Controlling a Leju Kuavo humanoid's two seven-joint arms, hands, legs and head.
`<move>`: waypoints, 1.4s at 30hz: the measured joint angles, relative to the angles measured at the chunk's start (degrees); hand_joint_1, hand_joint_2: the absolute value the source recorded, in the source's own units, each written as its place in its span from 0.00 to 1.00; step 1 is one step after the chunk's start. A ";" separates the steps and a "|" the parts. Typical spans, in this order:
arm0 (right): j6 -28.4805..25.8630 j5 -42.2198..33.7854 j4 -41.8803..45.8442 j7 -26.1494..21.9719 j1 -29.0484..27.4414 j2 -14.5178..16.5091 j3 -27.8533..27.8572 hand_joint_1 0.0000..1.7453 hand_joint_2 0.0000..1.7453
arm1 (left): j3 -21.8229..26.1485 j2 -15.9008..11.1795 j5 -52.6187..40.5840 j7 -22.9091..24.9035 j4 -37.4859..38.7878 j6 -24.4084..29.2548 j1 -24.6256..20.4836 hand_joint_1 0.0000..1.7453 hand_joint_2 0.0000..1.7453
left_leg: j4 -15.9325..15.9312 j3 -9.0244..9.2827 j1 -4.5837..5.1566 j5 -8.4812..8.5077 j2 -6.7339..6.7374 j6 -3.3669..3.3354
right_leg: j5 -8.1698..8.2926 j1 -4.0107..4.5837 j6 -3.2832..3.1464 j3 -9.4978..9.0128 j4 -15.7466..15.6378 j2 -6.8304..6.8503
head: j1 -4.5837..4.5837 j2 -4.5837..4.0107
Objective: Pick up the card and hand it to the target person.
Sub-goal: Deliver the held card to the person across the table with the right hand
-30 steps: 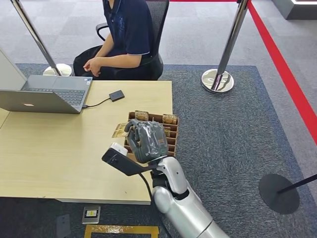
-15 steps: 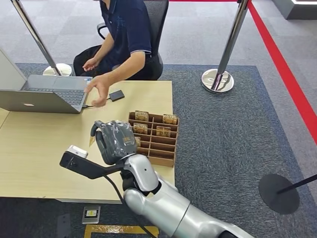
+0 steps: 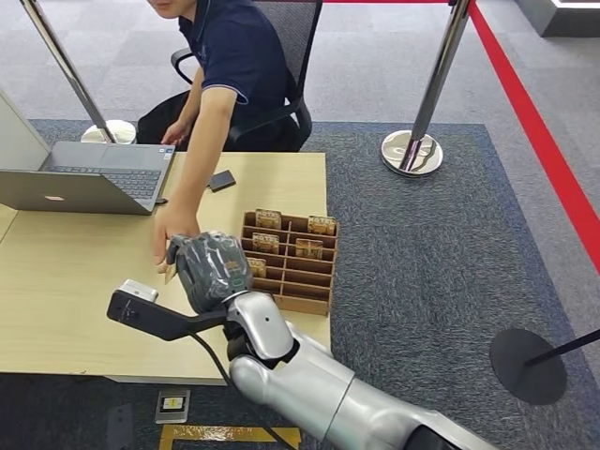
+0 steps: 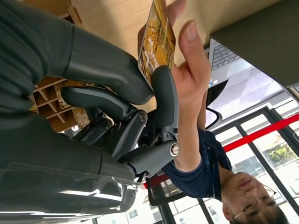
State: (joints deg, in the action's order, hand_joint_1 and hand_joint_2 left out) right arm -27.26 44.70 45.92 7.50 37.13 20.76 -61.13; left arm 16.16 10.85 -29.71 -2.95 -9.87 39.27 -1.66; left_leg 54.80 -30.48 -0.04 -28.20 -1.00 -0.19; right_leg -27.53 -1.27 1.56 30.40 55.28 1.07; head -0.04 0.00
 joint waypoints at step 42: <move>-12.77 38.94 9.76 8.34 -17.67 -8.65 35.66 0.00 0.00 | 3.13 0.14 -3.08 0.61 0.00 -1.96 0.35 0.00 0.00 | 0.07 0.19 0.02 -0.11 -0.06 -0.12 | 0.00 -0.01 0.04 -0.08 -0.21 0.00 | 0.00 0.00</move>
State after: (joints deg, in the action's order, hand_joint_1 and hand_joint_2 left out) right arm -40.03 83.64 55.68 15.84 19.46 12.11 -25.47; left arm 19.29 10.99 -32.80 -2.34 -9.87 37.31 -1.31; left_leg 54.87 -30.28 -0.02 -28.30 -1.06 -0.31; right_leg -27.53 -1.28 1.61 30.31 55.07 1.07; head -0.04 0.00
